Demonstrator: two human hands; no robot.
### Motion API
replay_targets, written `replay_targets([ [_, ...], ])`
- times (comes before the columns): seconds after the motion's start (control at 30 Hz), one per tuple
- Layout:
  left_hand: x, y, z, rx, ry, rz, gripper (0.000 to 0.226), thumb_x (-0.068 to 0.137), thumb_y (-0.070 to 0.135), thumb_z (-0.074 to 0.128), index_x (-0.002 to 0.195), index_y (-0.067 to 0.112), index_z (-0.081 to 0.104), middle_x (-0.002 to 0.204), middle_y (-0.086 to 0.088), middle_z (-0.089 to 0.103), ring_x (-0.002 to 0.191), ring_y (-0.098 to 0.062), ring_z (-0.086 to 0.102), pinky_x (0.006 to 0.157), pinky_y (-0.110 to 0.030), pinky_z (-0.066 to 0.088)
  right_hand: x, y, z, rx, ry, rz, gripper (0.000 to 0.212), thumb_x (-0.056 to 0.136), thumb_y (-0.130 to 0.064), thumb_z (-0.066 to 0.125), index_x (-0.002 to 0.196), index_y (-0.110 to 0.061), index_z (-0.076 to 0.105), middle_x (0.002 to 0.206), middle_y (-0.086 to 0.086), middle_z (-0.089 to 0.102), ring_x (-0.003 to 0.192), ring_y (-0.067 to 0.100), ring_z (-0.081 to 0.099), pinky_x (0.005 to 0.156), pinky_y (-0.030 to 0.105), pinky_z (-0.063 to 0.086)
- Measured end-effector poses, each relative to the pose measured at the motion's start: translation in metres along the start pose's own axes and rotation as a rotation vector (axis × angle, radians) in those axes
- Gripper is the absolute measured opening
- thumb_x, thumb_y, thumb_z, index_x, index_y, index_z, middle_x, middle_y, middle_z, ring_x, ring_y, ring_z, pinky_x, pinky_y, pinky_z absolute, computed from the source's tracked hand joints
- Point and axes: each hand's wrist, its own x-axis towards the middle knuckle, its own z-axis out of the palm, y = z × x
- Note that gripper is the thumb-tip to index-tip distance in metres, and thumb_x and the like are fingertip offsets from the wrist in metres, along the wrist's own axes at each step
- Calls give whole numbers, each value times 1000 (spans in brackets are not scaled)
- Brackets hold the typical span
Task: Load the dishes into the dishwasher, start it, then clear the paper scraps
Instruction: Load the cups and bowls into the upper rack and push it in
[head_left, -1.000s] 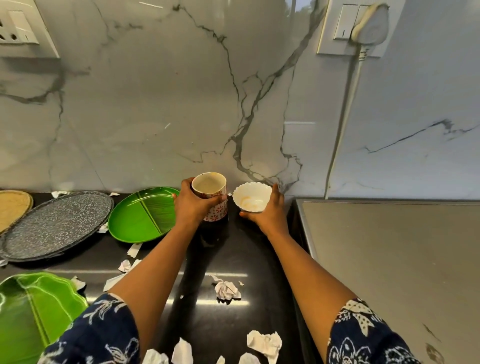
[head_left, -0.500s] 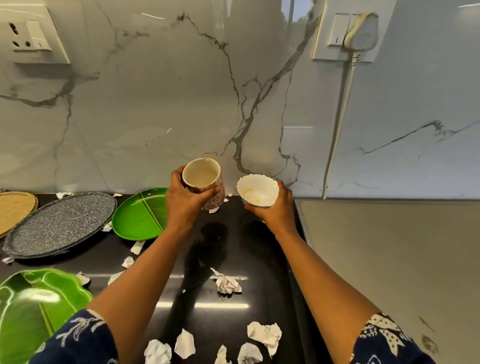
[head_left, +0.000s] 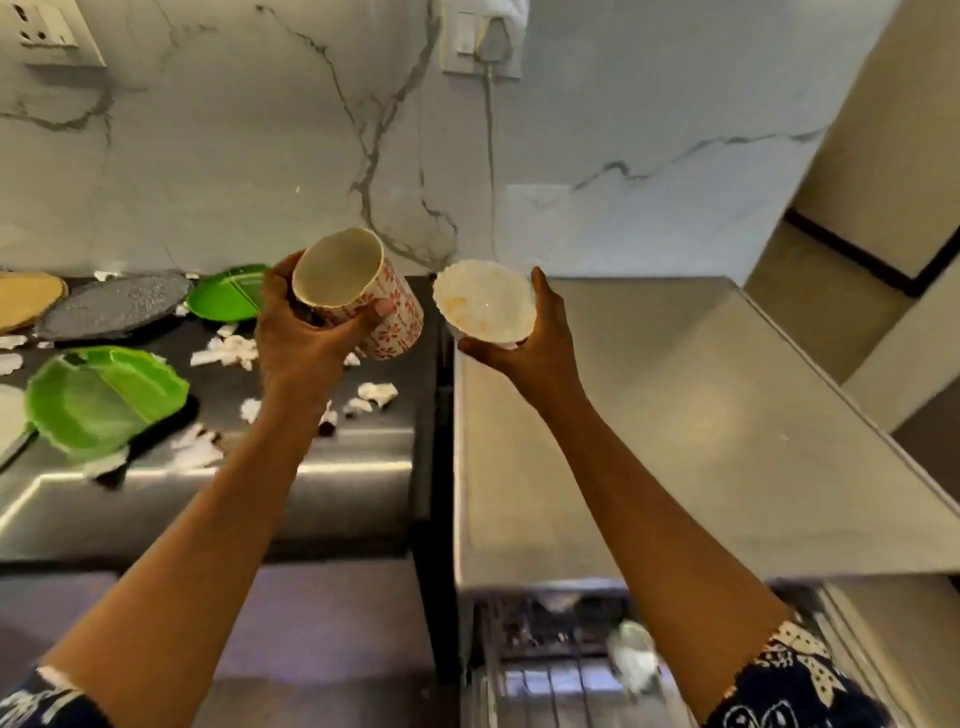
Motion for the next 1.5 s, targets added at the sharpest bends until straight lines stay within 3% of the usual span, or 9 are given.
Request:
replay_targets([
  [0.23,-178,51,43,-141,-56,-81,76,58,30,84,122,15,47,114,0,60,107,-11,61,91,-36,54,-142,4,-152,27,-55,71,108,62,-33,86,148,-15,23,148,2,32,130,10,34,103,19,33],
  [0.37,-248,67,63,-161,-123,-148,83,54,40,87,123,20,45,115,6,58,108,-9,60,88,-37,55,-205,19,-207,56,-87,151,103,63,-30,84,147,-21,24,149,-3,31,126,4,32,87,-5,31],
  [0.53,-316,60,76,-108,-178,-184,93,51,58,84,124,17,44,117,7,56,108,-8,59,84,-29,55,-274,60,-246,165,-84,283,103,61,-25,86,146,-26,26,132,-21,38,115,-3,43,92,10,42],
  [0.63,-355,40,80,-91,-195,-229,91,51,58,85,124,20,45,118,3,58,108,-12,60,85,-30,54,-316,95,-256,260,-21,338,100,52,-36,82,140,-26,35,133,-7,44,118,8,48,85,26,54],
  [0.73,-390,17,81,-60,-215,-287,89,50,60,84,123,26,46,116,8,59,107,-9,60,83,-24,53,-353,126,-258,402,45,405,86,50,-32,78,129,-21,45,123,-7,49,110,8,53,75,22,53],
  [0.87,-428,-11,79,-23,-233,-390,91,47,64,83,123,30,46,115,14,59,108,-9,59,83,-24,55,-393,165,-265,590,127,541,54,47,-22,76,95,-21,52,106,-5,55,99,11,58,67,20,53],
  [1.07,-457,-35,79,36,-253,-462,87,46,67,81,119,36,45,110,27,58,106,0,58,82,-18,54,-418,204,-283,512,120,694,69,37,-38,90,91,-29,48,111,5,50,103,21,53,67,19,53],
  [1.27,-466,-45,88,38,-253,-489,99,43,69,80,124,27,43,113,17,57,103,2,58,79,-15,52,-402,223,-304,-17,-210,899,49,63,-22,84,92,-18,44,102,10,54,81,18,54,60,22,47],
  [1.5,-471,-64,95,76,-277,-479,89,51,45,82,127,20,44,123,-1,55,107,-5,58,80,-16,53,-362,236,-287,-702,-879,739,69,62,-40,84,116,-19,47,107,2,53,92,18,49,64,23,40],
])
